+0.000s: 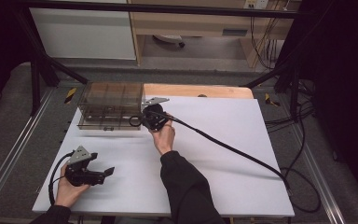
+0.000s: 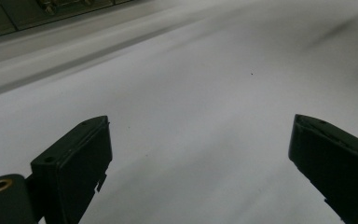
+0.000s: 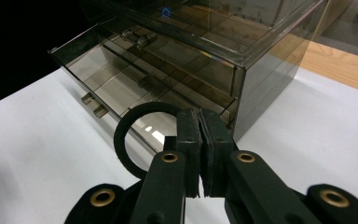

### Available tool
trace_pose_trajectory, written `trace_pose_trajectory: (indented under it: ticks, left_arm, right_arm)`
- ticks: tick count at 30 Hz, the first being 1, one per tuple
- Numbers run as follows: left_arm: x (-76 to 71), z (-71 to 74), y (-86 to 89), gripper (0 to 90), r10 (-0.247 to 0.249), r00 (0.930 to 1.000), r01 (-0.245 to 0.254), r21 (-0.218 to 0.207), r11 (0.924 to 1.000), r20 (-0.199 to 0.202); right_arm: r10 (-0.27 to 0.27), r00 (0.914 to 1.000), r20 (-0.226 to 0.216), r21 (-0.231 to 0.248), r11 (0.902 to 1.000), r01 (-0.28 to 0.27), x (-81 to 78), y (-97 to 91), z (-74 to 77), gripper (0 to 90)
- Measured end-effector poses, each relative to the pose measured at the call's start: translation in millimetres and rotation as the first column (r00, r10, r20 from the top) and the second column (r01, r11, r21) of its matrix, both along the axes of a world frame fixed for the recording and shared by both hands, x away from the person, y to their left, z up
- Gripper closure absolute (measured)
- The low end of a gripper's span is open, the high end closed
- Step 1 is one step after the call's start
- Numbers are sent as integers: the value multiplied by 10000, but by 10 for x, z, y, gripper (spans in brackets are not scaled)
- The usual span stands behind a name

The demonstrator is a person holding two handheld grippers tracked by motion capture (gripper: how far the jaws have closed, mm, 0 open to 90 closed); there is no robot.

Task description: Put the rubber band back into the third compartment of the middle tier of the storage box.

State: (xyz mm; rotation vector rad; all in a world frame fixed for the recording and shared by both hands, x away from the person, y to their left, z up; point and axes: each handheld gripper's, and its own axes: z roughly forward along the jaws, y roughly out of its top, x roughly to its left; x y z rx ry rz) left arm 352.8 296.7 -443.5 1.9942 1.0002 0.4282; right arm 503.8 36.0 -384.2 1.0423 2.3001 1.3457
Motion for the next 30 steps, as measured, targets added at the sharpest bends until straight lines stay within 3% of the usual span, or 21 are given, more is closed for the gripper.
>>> trace_pose_trajectory:
  ticks: [10, 30]
  left_arm:
    - [-1, 2, 9, 56, -32, 10000, 32, 31, 10000, 13]
    - [-3, -1, 8, 57, -58, 10000, 58, 12, 10000, -7]
  right_arm:
    - [4, 9999, 103, -228, 9997, -2, 85, 157, -37, 878]
    - [-235, 9997, 97, -385, 9990, 238, 249, 297, -141, 876]
